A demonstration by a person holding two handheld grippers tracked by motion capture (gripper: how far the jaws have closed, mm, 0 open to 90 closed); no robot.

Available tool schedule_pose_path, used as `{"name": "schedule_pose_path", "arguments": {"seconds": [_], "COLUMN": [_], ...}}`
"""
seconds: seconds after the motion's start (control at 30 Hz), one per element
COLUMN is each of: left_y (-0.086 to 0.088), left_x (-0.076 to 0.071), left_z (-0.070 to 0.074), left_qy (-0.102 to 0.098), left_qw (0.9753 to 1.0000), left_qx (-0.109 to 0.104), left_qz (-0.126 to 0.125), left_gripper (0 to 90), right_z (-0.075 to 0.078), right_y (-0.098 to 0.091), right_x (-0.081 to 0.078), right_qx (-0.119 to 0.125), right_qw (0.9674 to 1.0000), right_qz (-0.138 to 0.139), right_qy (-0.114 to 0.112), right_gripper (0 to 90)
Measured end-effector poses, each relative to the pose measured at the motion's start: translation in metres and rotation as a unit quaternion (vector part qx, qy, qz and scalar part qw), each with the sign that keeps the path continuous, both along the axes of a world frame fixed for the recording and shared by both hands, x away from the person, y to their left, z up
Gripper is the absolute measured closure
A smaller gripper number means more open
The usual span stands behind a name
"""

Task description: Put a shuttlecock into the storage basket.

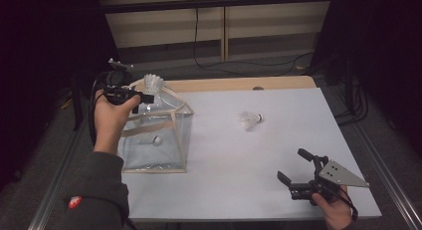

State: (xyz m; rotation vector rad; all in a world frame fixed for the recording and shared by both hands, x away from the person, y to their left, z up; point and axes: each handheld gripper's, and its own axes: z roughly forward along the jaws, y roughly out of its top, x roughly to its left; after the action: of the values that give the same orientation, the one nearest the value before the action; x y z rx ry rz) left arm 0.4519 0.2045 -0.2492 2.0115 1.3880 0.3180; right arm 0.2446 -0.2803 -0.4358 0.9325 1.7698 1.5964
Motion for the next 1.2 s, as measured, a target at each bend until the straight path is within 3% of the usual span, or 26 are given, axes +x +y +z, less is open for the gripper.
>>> {"name": "schedule_pose_path", "arguments": {"seconds": [0.83, 0.9, 1.2], "left_y": [0.0085, 0.0088, 0.0052], "left_x": [-0.0003, -0.0001, -0.0001], "left_z": [-0.0078, -0.0082, -0.0090], "left_qy": [0.001, -0.004, -0.001], "left_qw": [0.9998, 0.9997, 0.9999], "left_qx": [0.002, 0.002, 0.001], "left_qz": [0.018, 0.026, 0.015], "left_gripper": [65.1, 62.8, 50.0], "right_z": [0.0005, 0.0004, 0.0006], "right_y": [-0.0005, -0.0002, -0.0006], "right_x": [-0.0004, -0.0004, -0.0005], "right_qx": [0.000, 0.001, -0.001], "right_qw": [1.0000, 1.0000, 1.0000], "right_qz": [0.000, 0.001, 0.000], "right_qy": [0.001, 0.001, 0.001], "right_gripper": [0.3, 0.3, 0.3]}}
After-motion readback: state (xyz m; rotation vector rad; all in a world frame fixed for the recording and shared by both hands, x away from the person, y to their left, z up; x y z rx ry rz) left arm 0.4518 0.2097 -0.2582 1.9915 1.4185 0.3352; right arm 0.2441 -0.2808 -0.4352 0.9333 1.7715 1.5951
